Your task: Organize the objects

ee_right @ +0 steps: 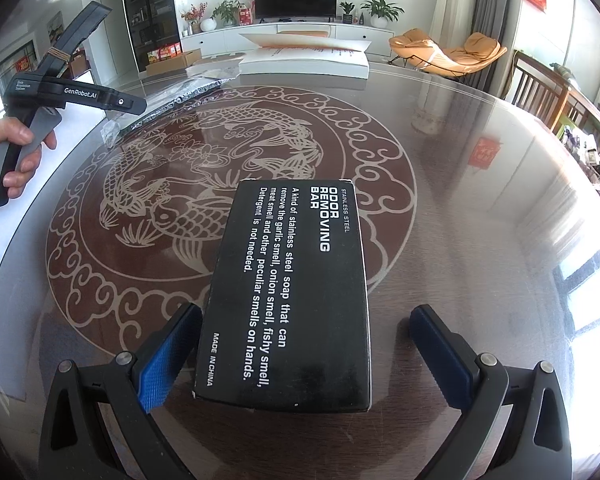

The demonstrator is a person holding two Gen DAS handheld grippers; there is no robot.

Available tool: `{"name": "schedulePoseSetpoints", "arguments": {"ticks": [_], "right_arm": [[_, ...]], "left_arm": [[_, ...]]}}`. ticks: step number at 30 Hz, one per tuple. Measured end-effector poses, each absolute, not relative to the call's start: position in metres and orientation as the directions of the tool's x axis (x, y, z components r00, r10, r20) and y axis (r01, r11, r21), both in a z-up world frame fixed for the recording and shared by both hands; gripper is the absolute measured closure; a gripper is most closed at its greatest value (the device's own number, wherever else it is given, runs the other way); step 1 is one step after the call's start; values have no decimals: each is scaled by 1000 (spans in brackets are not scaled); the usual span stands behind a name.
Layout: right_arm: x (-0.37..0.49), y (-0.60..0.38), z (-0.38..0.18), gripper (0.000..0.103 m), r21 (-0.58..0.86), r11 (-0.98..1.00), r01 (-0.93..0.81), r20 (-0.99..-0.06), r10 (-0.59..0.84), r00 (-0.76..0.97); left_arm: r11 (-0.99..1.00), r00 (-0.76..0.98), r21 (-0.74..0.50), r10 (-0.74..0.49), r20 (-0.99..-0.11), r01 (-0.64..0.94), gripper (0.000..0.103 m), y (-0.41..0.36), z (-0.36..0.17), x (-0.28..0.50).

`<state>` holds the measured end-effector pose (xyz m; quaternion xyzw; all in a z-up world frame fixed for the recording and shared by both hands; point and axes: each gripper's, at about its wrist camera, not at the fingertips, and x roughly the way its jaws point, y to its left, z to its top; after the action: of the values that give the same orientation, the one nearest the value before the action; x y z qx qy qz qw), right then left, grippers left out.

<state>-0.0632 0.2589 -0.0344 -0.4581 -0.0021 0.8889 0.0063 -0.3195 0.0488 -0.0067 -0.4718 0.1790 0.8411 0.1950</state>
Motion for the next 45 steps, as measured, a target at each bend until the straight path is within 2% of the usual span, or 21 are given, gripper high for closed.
{"name": "schedulePoseSetpoints", "arguments": {"ticks": [2,6,11,12,13,14,16,21,27,29,45], "right_arm": [[-63,259,-34,0,-9,-1000,-9,-814,13,-580],[-63,259,-34,0,-10,-1000,-9,-814,13,-580],[-62,259,-34,0,-10,-1000,-5,-814,11,-581],[-62,259,-34,0,-10,-1000,-4,-814,10,-581],[-62,259,-34,0,-9,-1000,-4,-814,10,-580],[-62,259,-33,0,-9,-1000,-4,-814,10,-580],[-62,259,-33,0,-9,-1000,-4,-814,10,-580],[-62,259,-33,0,-9,-1000,-4,-814,10,-580],[-62,259,-33,0,-9,-1000,-4,-814,10,-580],[-62,259,-33,0,-9,-1000,-4,-814,10,-580],[-62,260,-33,0,-11,-1000,-4,-814,11,-580]], "left_arm": [[-874,-475,116,142,-868,-472,0,46,-13,-334],[-898,-394,7,186,-900,-440,0,40,-35,-359],[-918,-470,4,199,-860,-396,1,36,-37,-359],[-919,-491,7,204,-847,-395,7,36,-37,-355],[-919,-509,9,210,-835,-395,20,37,-35,-349],[-924,-515,12,203,-833,-382,25,37,-34,-343],[-942,-530,10,179,-829,-335,25,35,-35,-323],[-980,-568,10,107,-816,-199,25,28,-38,-230],[-986,-559,-1,96,-823,-167,24,32,-40,-86],[-983,-548,9,96,-831,-185,0,35,-45,-54],[-979,-543,3,110,-832,-203,0,39,-44,-49]]}}
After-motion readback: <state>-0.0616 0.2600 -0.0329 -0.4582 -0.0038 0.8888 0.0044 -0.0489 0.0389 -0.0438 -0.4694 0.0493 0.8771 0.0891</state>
